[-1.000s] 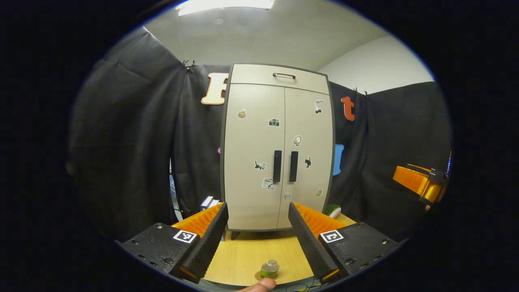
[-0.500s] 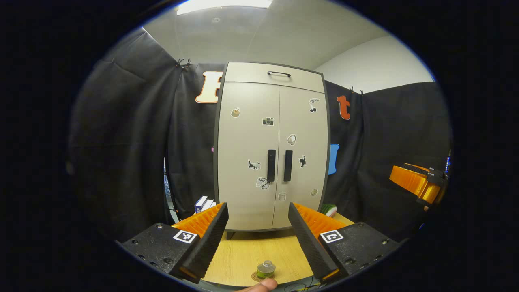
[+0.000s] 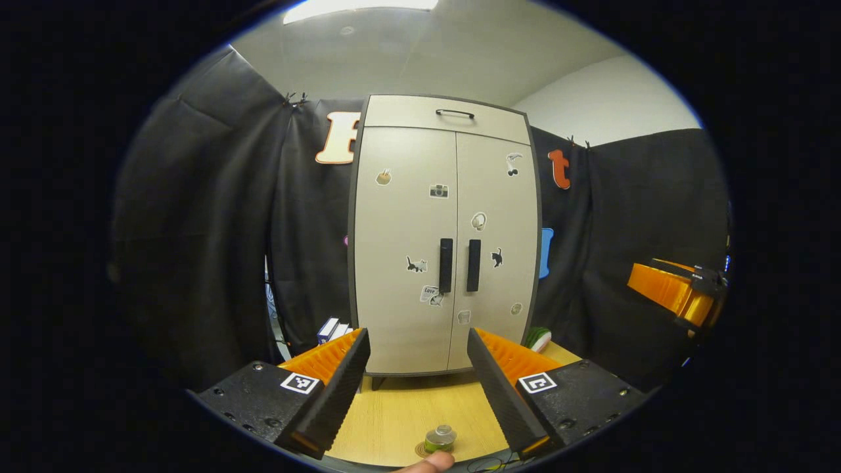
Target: Grasp the bottle in the cabinet with the left hand and place it on the coaster, then close the right door with the right hand and the left door with the left hand.
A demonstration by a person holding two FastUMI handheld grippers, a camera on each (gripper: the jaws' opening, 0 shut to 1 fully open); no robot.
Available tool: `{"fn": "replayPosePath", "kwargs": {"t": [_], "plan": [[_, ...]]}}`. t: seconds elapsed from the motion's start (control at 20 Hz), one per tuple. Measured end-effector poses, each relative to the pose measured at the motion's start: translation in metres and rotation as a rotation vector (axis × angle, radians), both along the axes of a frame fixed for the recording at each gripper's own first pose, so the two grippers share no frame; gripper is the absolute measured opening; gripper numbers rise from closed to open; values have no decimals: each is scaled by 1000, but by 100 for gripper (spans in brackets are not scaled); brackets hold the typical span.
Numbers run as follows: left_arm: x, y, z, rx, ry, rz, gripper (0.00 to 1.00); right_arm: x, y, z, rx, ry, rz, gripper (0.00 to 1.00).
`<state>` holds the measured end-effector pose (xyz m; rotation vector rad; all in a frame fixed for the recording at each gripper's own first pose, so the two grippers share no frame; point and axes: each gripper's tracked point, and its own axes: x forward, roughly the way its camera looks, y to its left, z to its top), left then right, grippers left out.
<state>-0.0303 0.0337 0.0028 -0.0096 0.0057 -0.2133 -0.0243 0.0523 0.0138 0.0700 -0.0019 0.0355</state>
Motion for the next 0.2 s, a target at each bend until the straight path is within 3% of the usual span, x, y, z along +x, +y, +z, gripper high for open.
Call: {"fn": "replayPosePath", "kwargs": {"t": [0.2], "plan": [[7, -2, -7, 4, 12, -18, 94, 13, 6, -2, 13, -4, 11, 90]]}}
